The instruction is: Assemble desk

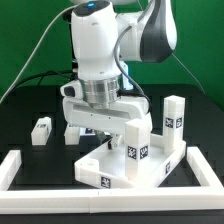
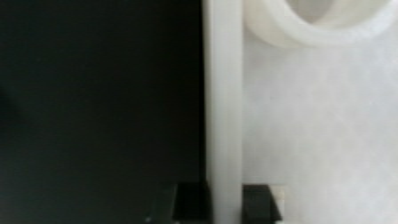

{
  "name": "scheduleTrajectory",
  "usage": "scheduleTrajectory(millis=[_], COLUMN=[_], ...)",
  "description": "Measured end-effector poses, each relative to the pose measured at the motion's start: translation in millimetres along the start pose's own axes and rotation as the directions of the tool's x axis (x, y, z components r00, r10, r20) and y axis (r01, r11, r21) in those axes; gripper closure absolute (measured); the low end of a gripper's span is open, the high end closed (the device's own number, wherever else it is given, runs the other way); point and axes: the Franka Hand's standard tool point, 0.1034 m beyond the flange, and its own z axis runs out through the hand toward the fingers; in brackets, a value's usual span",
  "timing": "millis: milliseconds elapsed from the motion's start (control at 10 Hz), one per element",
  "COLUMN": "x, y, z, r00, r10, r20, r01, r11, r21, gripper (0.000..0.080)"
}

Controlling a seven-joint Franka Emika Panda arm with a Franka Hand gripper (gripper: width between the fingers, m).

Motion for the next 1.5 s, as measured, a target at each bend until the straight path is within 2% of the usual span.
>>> scheduleTrajectory(millis=[200,400,500,600,700,800,1200,1300,1400,1500], x=[3.8,35.2,47.0,51.9,52.2,47.4,54.6,69.6,80.5,92.0], y=[0.0,-11.6,-21.9,-29.9,-29.0,-25.8,-13.3,-17.4,-25.6,-38.6], z=[-1.1,-9.3,-12.9,-13.9,-12.1,-8.9,-9.5,-18.0,-23.8,-30.8], r00=[0.987,0.911,0.859,0.769,0.711,0.703,0.510,0.360,0.234,0.110], r10=[-0.163,-0.412,-0.509,-0.637,-0.702,-0.709,-0.860,-0.933,-0.972,-0.994], r20=[0.000,-0.031,-0.047,-0.052,-0.052,-0.052,-0.013,-0.009,-0.004,-0.006], r01=[0.163,0.412,0.509,0.636,0.701,0.707,0.856,0.927,0.966,0.986], r11=[0.987,0.911,0.861,0.771,0.712,0.705,0.509,0.359,0.233,0.110], r21=[-0.004,-0.009,-0.017,-0.034,-0.039,-0.048,-0.085,-0.109,-0.110,-0.124], gripper=[0.0737,0.0737,0.0737,0.0737,0.0737,0.0737,0.0737,0.0737,0.0737,0.0736])
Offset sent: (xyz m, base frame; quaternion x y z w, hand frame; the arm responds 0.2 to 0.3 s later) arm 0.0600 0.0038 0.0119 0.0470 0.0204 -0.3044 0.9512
